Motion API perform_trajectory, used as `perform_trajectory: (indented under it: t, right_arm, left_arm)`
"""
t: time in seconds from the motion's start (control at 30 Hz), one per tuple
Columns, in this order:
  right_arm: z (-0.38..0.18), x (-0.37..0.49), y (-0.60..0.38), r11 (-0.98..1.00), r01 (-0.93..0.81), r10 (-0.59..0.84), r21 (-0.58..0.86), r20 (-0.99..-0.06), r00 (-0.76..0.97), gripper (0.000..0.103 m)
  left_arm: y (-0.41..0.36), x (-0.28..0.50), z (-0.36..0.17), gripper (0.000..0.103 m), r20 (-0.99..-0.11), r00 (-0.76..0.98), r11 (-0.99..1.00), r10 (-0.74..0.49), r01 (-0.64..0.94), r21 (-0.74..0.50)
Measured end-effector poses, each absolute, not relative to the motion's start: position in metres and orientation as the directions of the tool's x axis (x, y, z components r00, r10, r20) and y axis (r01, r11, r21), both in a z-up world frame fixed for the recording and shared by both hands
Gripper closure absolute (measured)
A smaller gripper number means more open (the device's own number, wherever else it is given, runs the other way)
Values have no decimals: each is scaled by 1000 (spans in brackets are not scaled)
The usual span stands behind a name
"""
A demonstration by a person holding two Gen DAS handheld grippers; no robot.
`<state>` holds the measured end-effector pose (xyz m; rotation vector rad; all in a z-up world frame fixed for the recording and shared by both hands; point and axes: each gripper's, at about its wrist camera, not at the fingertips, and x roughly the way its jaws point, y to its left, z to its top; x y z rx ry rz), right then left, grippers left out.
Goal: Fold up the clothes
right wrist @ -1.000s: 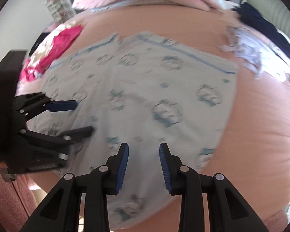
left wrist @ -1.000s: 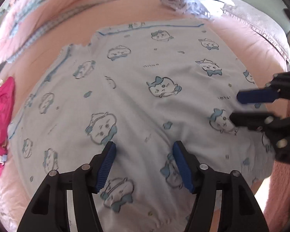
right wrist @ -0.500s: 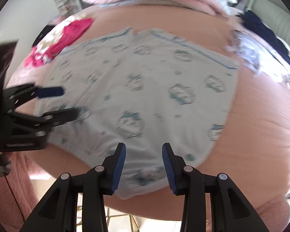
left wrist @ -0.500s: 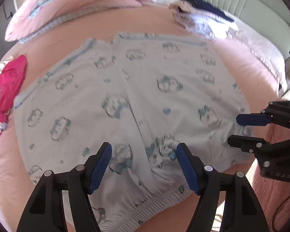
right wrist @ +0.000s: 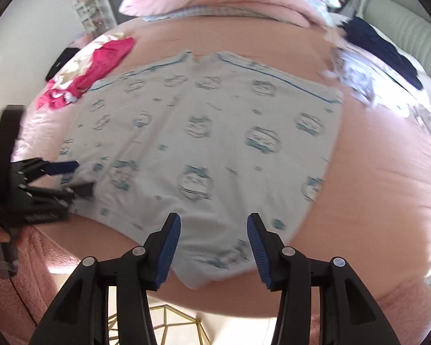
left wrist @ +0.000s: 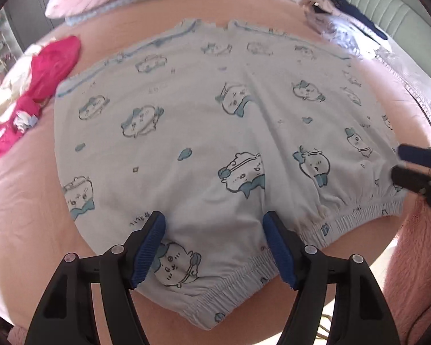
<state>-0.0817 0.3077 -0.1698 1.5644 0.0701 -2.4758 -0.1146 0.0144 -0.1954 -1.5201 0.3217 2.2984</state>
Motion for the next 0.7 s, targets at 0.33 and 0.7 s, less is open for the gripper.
perform_trajectory:
  t: [0.33,0.7]
  right_arm:
    - [-193,-73,354,-996,80,9,-36,-949,-315,52]
    - [-202,-99,313,-991,128,-11,-37,-935,-354,52]
  left_arm:
    - [-29,-103,-179,27,-910,-375,-947,177,-318,-52]
    - [-32,-115,-195,27,-916,-371,-962,156,-269,-55]
